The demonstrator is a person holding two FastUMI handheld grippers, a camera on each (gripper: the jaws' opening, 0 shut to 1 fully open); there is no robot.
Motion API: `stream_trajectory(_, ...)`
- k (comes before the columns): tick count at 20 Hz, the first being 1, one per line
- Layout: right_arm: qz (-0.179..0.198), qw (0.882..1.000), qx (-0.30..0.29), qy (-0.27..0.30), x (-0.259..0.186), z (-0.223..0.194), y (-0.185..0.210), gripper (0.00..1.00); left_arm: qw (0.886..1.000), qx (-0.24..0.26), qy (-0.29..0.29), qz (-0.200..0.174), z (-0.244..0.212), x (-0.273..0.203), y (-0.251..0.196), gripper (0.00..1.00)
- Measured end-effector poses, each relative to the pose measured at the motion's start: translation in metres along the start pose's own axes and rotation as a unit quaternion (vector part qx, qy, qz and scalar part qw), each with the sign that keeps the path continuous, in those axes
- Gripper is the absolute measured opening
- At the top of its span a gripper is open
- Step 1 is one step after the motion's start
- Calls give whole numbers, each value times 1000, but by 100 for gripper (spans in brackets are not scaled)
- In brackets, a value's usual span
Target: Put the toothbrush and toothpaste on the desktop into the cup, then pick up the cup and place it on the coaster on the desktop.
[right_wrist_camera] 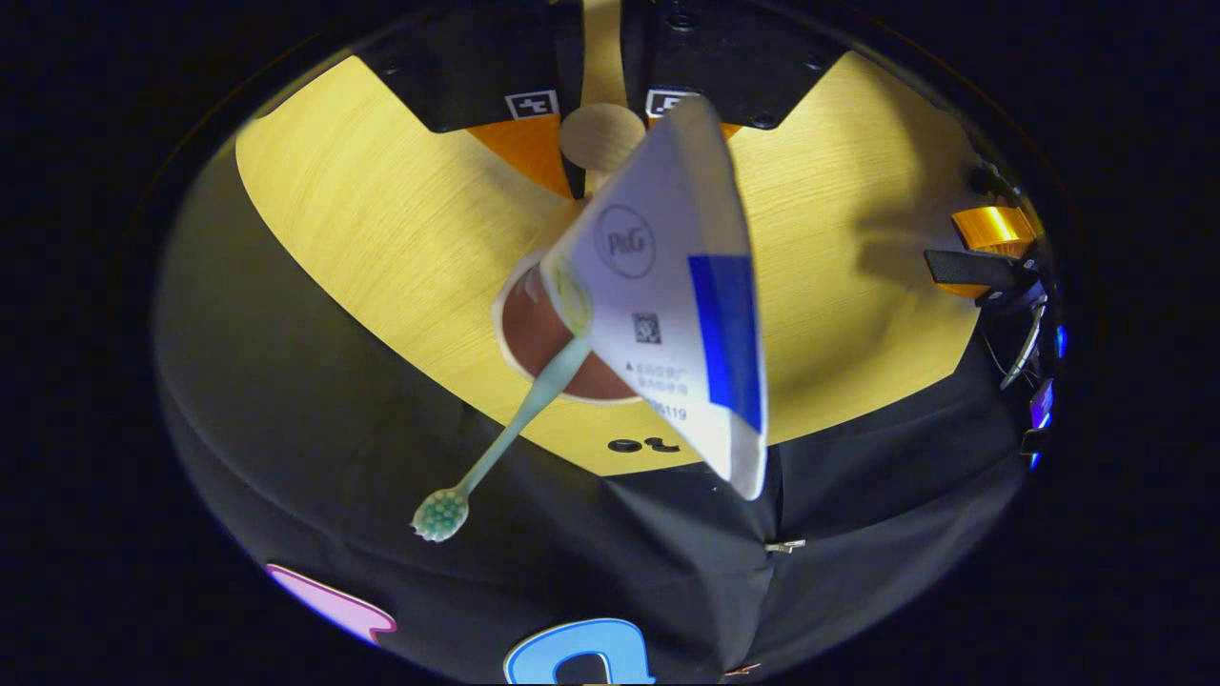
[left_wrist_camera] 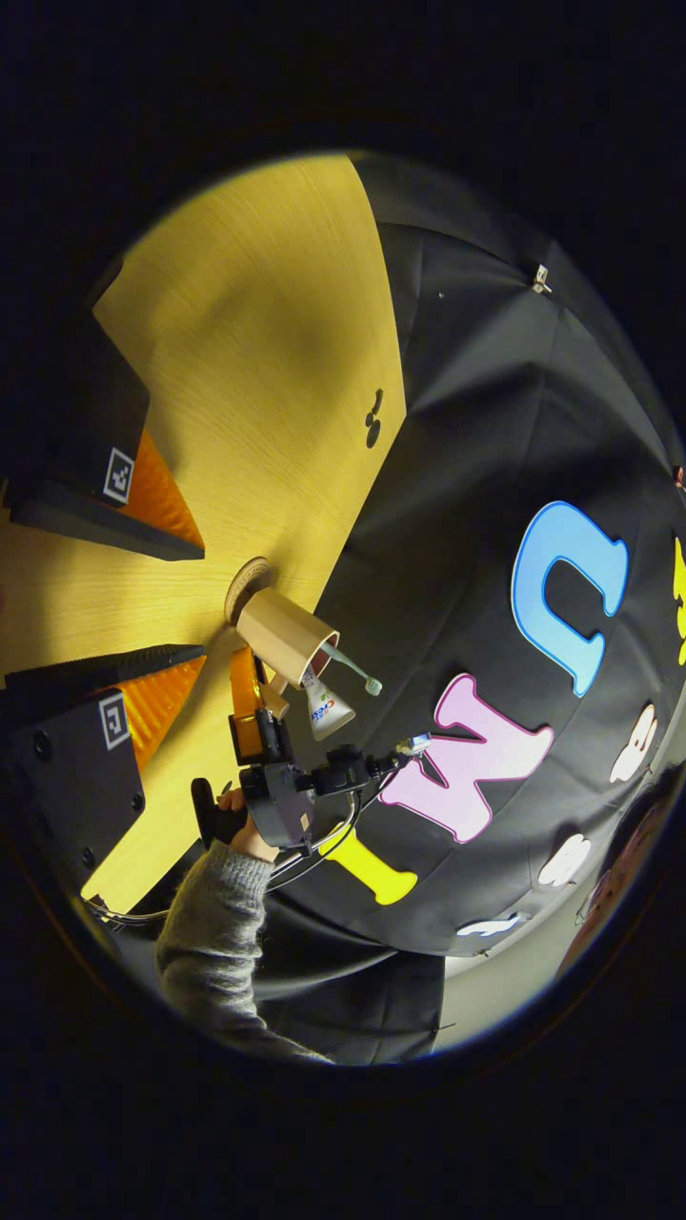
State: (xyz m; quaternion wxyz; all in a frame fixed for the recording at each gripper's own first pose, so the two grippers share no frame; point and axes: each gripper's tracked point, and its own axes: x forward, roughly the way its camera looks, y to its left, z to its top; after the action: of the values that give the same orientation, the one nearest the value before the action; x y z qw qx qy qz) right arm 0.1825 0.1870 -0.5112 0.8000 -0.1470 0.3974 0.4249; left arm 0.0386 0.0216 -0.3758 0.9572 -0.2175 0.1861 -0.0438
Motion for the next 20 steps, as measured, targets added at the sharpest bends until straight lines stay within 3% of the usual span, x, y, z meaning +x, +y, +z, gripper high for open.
stream_trajectory(8,3,1000,-11,17,13,-5,3,24,1000,-9,2,2,1,1,9,57)
stream_trajectory(10,4,1000,-10,16,14,-5,4,18,1000,-9,3,0,0,1,8,57)
stream_trajectory(11,4,1000,-12,17,14,-6,4,24,1000,-8,5,-1,-1,1,7,58)
stream_trajectory(14,5,1000,-13,17,14,-7,3,24,1000,-11,5,-3,0,1,7,57)
stream_trajectory(19,-3,1000,-9,14,13,-9,4,32,1000,-16,14,-4,0,5,4,57)
stream_trajectory(20,-6,1000,-11,12,14,-10,2,29,1000,-15,16,-5,2,6,3,57)
